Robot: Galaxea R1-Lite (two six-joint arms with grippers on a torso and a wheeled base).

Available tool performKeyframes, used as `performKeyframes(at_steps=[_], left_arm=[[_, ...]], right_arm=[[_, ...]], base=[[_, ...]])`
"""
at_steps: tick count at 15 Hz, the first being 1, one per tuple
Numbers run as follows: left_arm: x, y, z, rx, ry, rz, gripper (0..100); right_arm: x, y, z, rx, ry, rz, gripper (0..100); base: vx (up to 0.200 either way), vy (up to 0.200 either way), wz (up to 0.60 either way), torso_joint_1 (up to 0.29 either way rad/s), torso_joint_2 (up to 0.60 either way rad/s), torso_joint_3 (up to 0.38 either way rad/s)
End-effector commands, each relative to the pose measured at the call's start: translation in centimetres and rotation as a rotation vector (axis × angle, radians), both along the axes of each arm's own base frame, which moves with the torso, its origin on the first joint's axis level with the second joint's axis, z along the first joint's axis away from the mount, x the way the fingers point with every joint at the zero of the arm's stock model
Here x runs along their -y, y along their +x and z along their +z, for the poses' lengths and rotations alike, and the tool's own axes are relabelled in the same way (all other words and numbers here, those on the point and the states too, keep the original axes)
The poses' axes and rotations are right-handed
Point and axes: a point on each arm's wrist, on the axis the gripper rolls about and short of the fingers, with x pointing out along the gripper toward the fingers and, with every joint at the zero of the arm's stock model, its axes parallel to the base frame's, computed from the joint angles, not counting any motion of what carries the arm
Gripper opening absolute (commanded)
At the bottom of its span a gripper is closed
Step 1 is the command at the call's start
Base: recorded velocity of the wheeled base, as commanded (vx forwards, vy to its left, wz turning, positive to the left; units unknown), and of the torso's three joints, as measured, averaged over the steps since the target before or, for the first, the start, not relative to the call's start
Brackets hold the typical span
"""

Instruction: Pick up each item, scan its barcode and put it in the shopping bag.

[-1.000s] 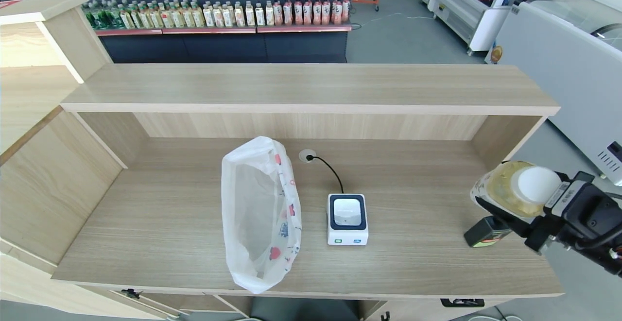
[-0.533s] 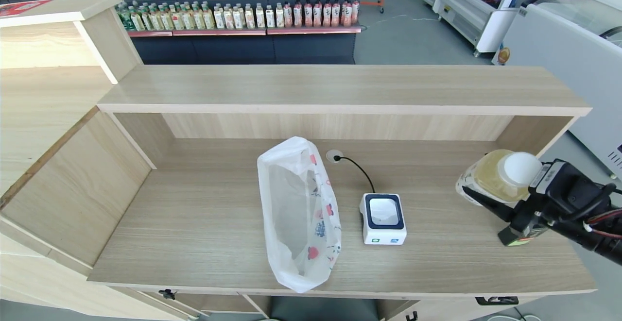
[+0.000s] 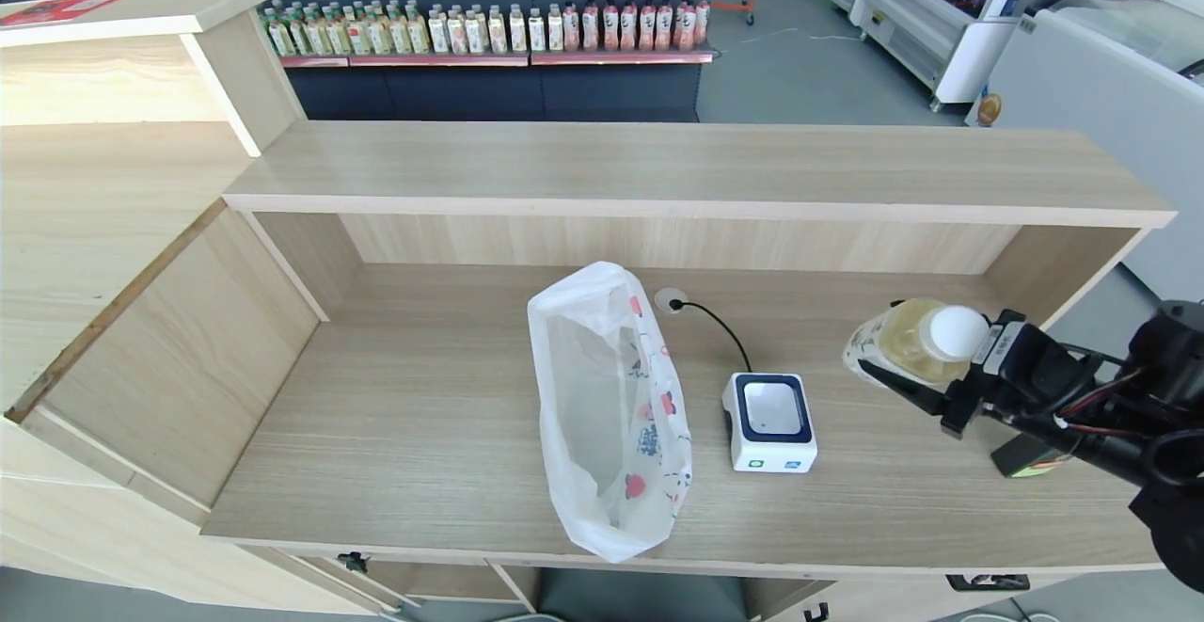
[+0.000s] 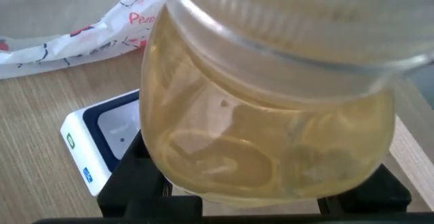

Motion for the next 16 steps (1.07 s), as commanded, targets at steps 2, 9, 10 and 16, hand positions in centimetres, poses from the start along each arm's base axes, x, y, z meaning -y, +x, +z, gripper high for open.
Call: performKeyframes(at_steps=[2,9,10,16], left_arm=[[0.0,0.0,0.0,0.0,0.0,0.001,100],[0.0,0.0,0.0,0.0,0.0,0.001,100],[0.0,0.0,0.0,0.0,0.0,0.001,100],[0.0,0.0,0.0,0.0,0.0,0.001,100]], right_arm=[[0.6,2.2,-4.0,-0.061,0.001,0.004,0],[0.1,3.6,-4.5,-0.054,0.002,0.061,0],[-0.1,3.9,-4.6,-0.052,0.001,0.07,0],[-1.7,6.3,-5.4,-0.022,-0.005,0.159,0]], base=[[0.0,0.0,0.0,0.0,0.0,0.0],[0.0,0.0,0.0,0.0,0.0,0.0],[0.0,0.0,0.0,0.0,0.0,0.0],[0.0,0.0,0.0,0.0,0.0,0.0]])
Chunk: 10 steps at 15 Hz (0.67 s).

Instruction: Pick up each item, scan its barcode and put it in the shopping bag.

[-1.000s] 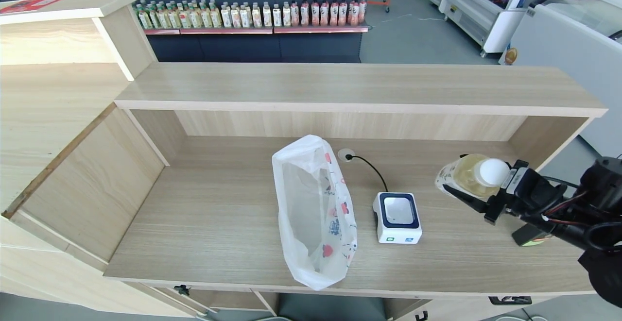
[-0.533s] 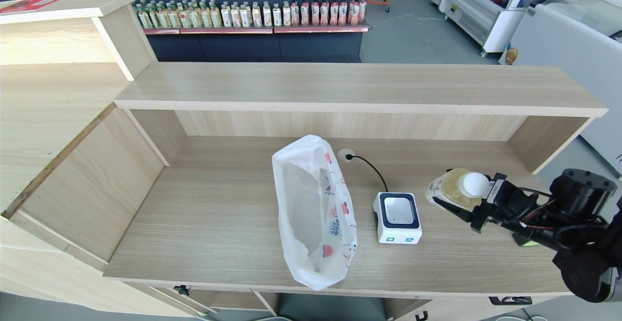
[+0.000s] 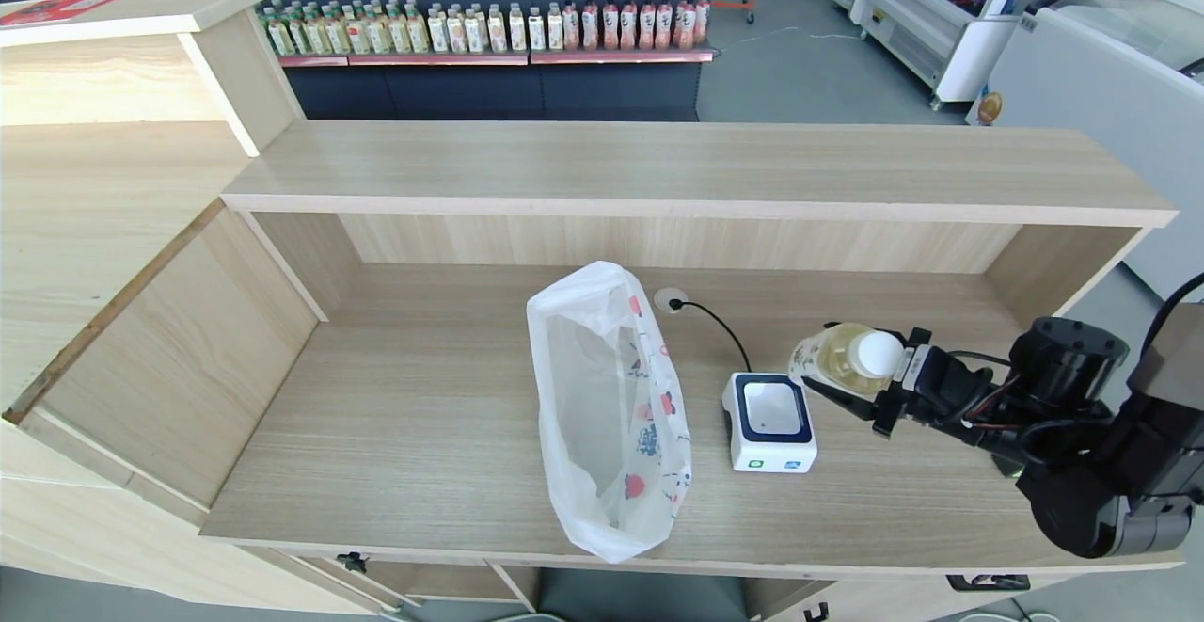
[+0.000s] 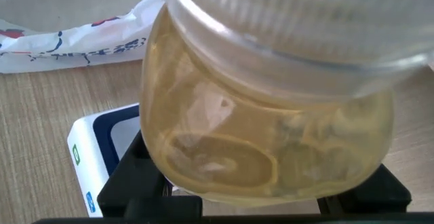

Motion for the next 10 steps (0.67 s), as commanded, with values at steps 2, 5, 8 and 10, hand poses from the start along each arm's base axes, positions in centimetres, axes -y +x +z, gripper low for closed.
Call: performKeyframes(at_steps=[2,5,8,10], left_arm=[[0.0,0.0,0.0,0.0,0.0,0.001,100],[0.0,0.0,0.0,0.0,0.0,0.001,100],[0.0,0.0,0.0,0.0,0.0,0.001,100],[0.0,0.0,0.0,0.0,0.0,0.001,100]], right_arm=[[-0.2,0.9,-1.0,-0.013,-0.003,0.007,0],[-0.8,1.0,-1.9,-0.001,-0.033,0.056,0],[-1.4,2.0,-2.2,0.029,-0.044,0.077,0],[-1.4,2.5,-2.6,0.038,-0.05,0.082,0]], base=[[0.0,0.0,0.0,0.0,0.0,0.0],[0.0,0.0,0.0,0.0,0.0,0.0],[0.0,0.0,0.0,0.0,0.0,0.0],[0.0,0.0,0.0,0.0,0.0,0.0]])
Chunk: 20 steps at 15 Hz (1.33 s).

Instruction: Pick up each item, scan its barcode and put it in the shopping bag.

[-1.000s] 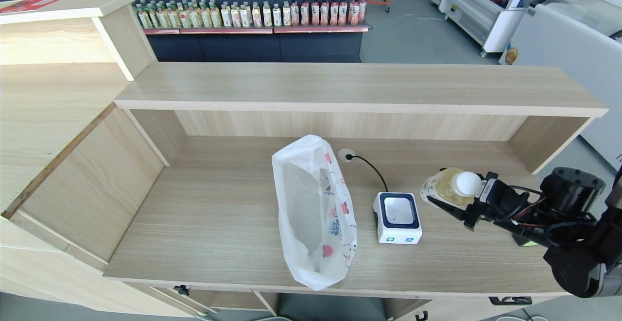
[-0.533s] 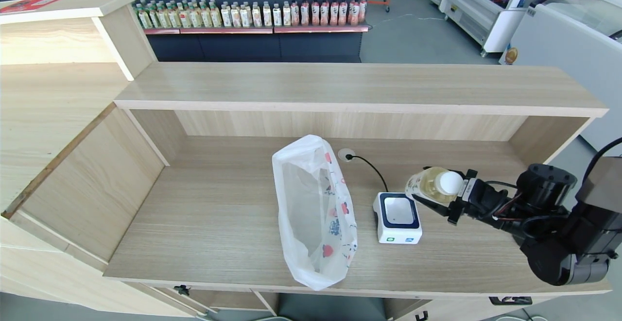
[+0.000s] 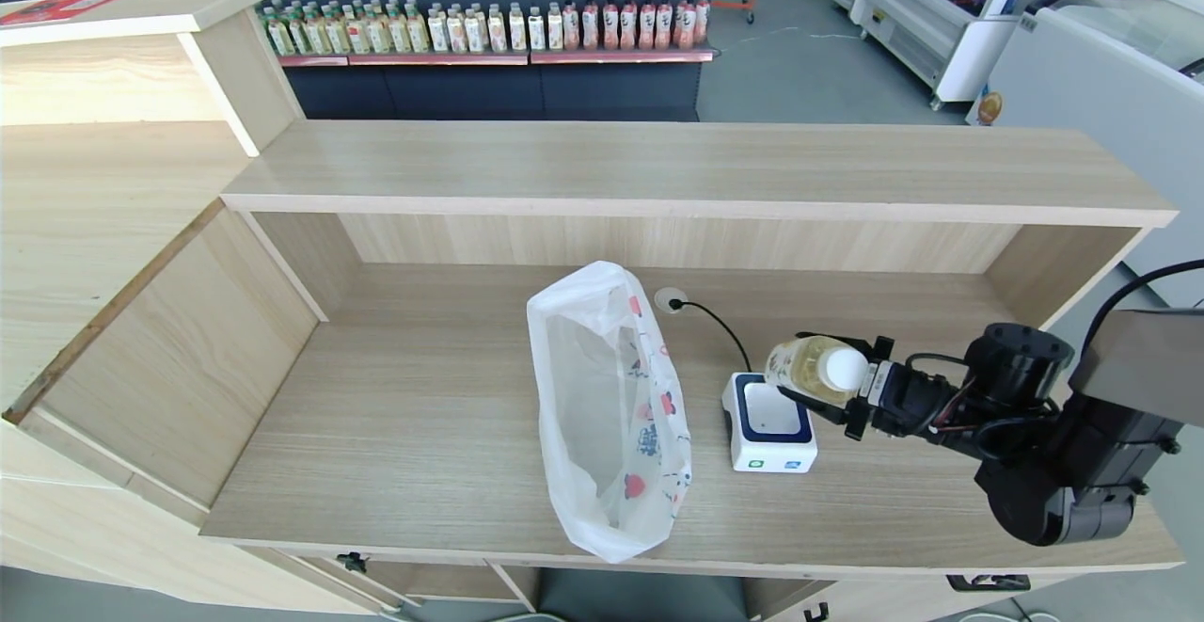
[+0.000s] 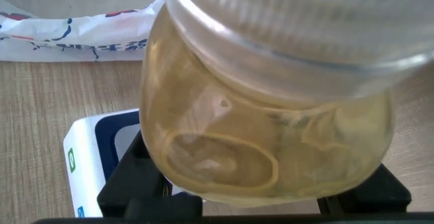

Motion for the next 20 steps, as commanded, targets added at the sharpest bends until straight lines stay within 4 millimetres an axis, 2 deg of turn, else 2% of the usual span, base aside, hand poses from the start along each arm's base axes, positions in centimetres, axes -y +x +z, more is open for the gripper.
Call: performKeyframes(at_steps=[1,9,17,18,19,20], left_arm=[[0.0,0.0,0.0,0.0,0.0,0.001,100],[0.0,0.0,0.0,0.0,0.0,0.001,100],[0.0,0.0,0.0,0.0,0.0,0.001,100],[0.0,0.0,0.0,0.0,0.0,0.001,100],[0.0,0.0,0.0,0.0,0.0,0.001,100],[0.0,0.0,0.0,0.0,0.0,0.001,100]], right_arm=[[-0.1,0.5,-0.7,-0.003,-0.006,0.004,0],[-0.3,1.8,-1.6,0.024,-0.019,0.007,0],[-0.6,1.6,-1.2,0.022,-0.012,0.013,0],[-0.6,1.4,-0.2,0.019,0.012,0.009,0],[-0.5,0.7,2.0,0.02,0.057,0.0,0],[-0.1,-0.7,5.6,-0.03,0.122,-0.048,0]], base=[[0.0,0.0,0.0,0.0,0.0,0.0],[0.0,0.0,0.0,0.0,0.0,0.0],[0.0,0.0,0.0,0.0,0.0,0.0],[0.0,0.0,0.0,0.0,0.0,0.0],[0.0,0.0,0.0,0.0,0.0,0.0],[0.0,0.0,0.0,0.0,0.0,0.0]])
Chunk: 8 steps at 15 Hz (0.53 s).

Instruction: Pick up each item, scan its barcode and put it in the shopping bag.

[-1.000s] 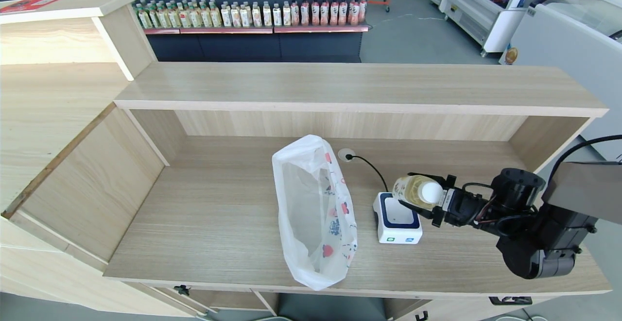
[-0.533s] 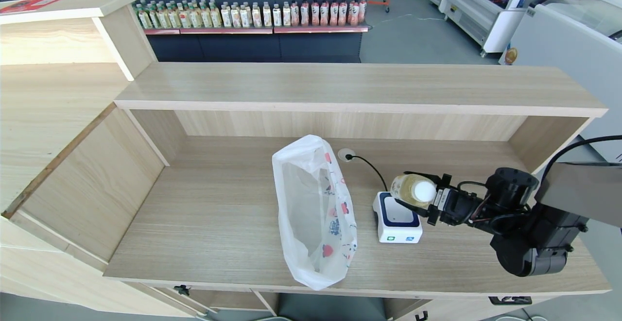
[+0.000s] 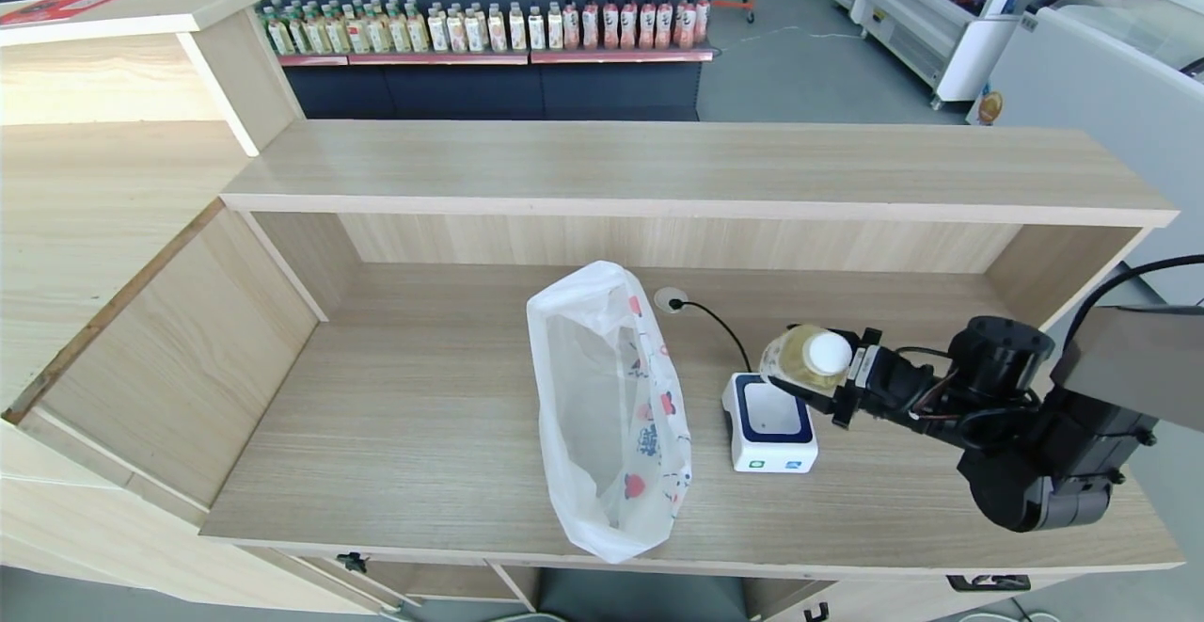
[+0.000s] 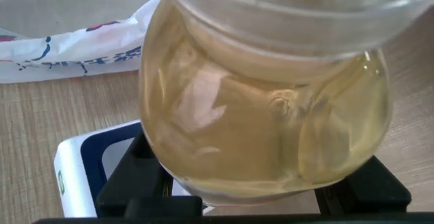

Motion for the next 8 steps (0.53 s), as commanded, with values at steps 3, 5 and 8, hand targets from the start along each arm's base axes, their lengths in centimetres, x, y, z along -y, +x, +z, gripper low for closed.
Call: performKeyframes(at_steps=[3,5,8], left_arm=[[0.0,0.0,0.0,0.0,0.0,0.001,100],[0.0,0.0,0.0,0.0,0.0,0.001,100],[0.0,0.0,0.0,0.0,0.0,0.001,100]], right_arm=[[2.3,-6.8,12.2,-0.231,0.34,-0.216,0],[2.7,-9.0,13.6,-0.428,0.542,-0.327,0],[3.0,-11.2,14.0,-0.597,0.686,-0.462,0]], base=[[0.0,0.0,0.0,0.0,0.0,0.0],[0.0,0.0,0.0,0.0,0.0,0.0],[0.0,0.0,0.0,0.0,0.0,0.0]])
